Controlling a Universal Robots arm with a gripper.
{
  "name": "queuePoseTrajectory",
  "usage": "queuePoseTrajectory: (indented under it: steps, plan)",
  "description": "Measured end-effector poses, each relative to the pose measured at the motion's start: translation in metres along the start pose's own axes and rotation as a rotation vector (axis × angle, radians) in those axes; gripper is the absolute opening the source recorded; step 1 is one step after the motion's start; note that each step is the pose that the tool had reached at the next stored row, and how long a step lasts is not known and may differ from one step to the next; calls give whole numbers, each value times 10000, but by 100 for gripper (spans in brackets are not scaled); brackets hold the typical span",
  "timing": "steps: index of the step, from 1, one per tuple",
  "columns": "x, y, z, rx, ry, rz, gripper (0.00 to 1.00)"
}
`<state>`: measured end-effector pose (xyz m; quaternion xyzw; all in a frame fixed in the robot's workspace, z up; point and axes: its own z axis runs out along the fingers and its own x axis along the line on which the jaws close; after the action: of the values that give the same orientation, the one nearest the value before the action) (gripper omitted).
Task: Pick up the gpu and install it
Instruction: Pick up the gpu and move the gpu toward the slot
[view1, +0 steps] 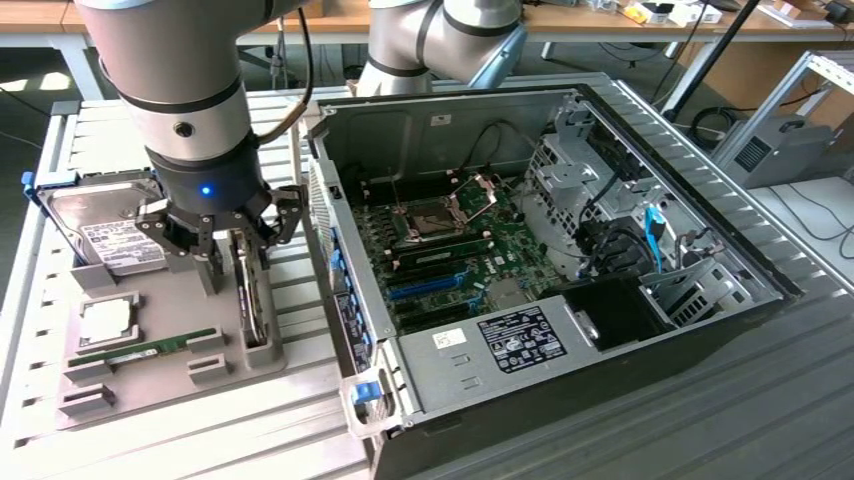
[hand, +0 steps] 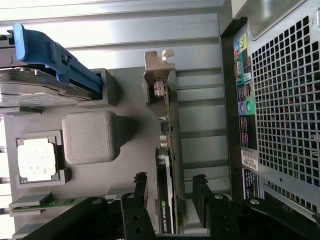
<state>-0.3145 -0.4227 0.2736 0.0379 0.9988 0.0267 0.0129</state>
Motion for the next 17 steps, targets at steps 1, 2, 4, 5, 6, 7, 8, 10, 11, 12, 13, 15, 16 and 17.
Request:
queuePoseTrajectory:
  steps: [1, 2, 4, 5, 6, 7, 8, 10, 11, 12, 13, 15, 16, 17]
  plan:
    - [0, 0, 0, 0, 0, 0, 51]
    - [0, 0, 7, -3, -3, 0, 51]
    - [1, -2, 37, -1, -1, 0, 51]
    - [1, -3, 55, 0, 0, 0, 51]
    - [1, -4, 70, -1, -1, 0, 51]
    - [2, -5, 100, 0, -1, 0, 51]
    - [3, -7, 128, 1, 0, 0, 51]
    - [4, -9, 175, 1, -1, 0, 51]
    - [5, -11, 201, 2, -1, 0, 51]
    - [5, -13, 234, 5, -1, 0, 51]
    - [6, -14, 251, 12, -1, 0, 51]
    - [6, -14, 255, 32, 0, 0, 51]
    - [9, -14, 257, 40, -2, -1, 51]
    - [12, -15, 258, 40, -4, 0, 51]
